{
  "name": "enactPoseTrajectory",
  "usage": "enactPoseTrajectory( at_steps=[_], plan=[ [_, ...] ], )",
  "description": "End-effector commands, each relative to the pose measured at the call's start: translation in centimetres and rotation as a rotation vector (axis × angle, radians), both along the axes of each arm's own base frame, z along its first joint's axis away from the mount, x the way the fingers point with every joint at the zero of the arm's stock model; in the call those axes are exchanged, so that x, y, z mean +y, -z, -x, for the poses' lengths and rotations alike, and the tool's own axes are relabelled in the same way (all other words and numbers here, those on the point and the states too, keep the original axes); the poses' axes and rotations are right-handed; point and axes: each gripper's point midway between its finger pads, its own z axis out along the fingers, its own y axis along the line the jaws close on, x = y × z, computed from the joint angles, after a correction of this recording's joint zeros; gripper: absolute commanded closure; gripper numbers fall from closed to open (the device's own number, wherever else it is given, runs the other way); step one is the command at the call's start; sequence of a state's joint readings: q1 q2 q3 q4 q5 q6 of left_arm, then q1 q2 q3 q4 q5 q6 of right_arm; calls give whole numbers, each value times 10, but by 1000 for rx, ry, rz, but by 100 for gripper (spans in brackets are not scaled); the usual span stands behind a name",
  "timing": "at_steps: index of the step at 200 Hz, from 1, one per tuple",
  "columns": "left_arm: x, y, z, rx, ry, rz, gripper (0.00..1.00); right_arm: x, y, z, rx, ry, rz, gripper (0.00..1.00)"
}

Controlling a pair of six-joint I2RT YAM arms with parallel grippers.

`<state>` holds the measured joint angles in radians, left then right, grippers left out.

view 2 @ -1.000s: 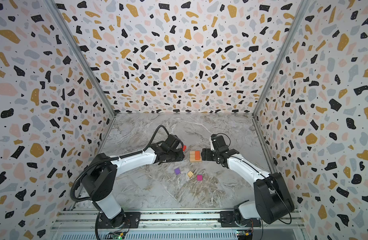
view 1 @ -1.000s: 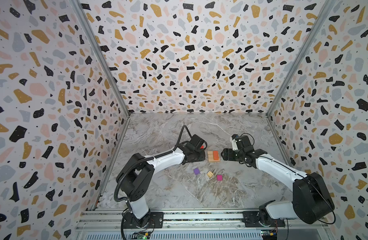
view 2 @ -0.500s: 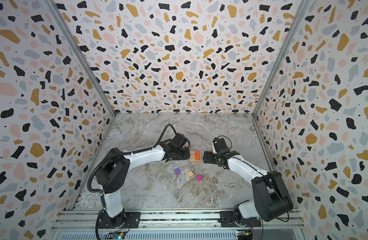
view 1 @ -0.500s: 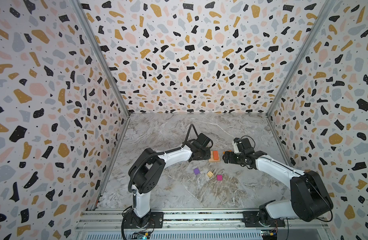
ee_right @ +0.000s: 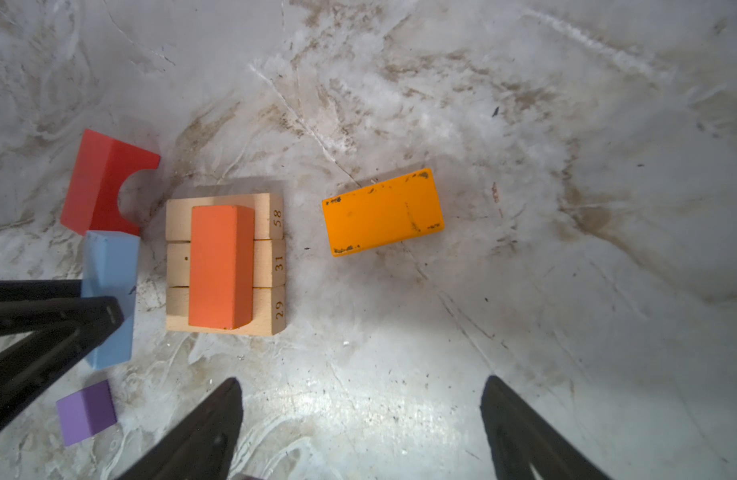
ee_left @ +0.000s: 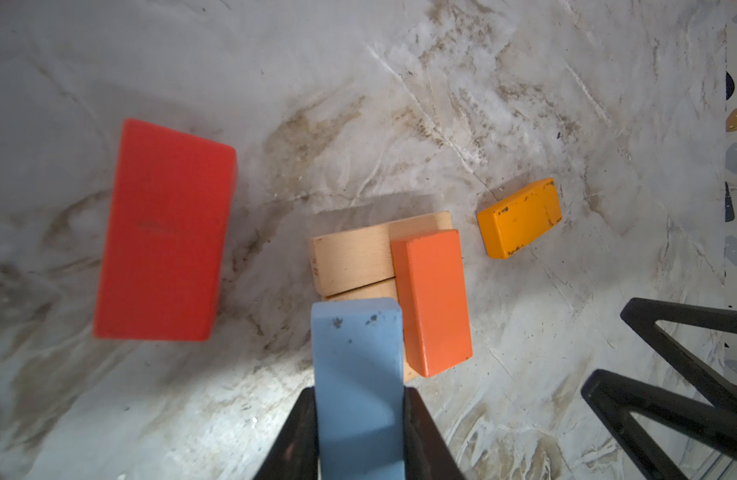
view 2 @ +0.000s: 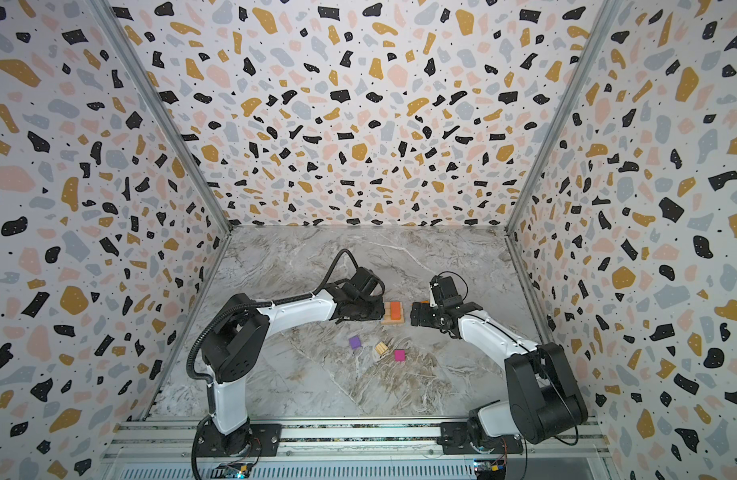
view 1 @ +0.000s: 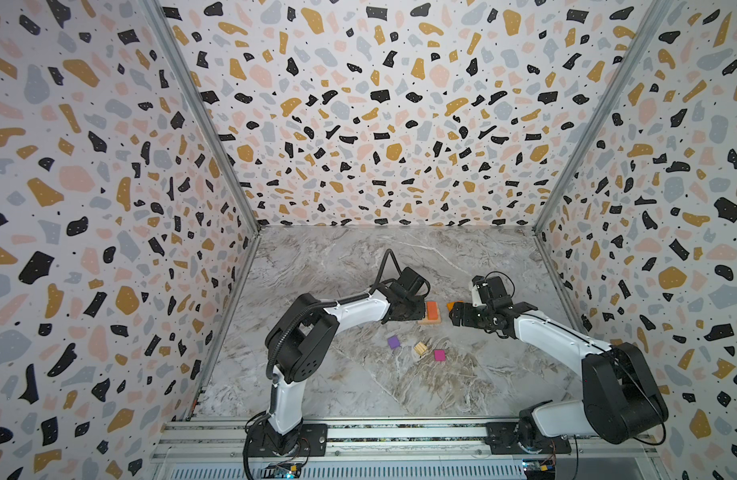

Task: Build the wood block tower
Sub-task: 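Carry the light blue bar with the left gripper toward the wood bar stack, then lower the light blue bar beside the orange bar and open the left gripper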

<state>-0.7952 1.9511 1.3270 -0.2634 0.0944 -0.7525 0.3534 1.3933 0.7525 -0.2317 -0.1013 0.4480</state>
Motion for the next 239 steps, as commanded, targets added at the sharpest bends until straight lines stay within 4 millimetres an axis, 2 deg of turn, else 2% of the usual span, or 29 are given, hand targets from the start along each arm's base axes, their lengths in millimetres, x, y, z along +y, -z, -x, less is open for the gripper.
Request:
enactPoseTrajectory(
  at_steps=[1, 77, 239],
  plan=[
    [-19, -18, -9, -36, 3, 66, 71, -3, -6, 3, -10, 9, -2, 9],
    [-29, -21, -13, -38, 2, 88, 71, -3, -7, 3, -12, 4, -4, 9],
    [-27, -1, -15, -23, -15, 56, 67, -5, -9, 1, -18, -5, -5, 10]
  ],
)
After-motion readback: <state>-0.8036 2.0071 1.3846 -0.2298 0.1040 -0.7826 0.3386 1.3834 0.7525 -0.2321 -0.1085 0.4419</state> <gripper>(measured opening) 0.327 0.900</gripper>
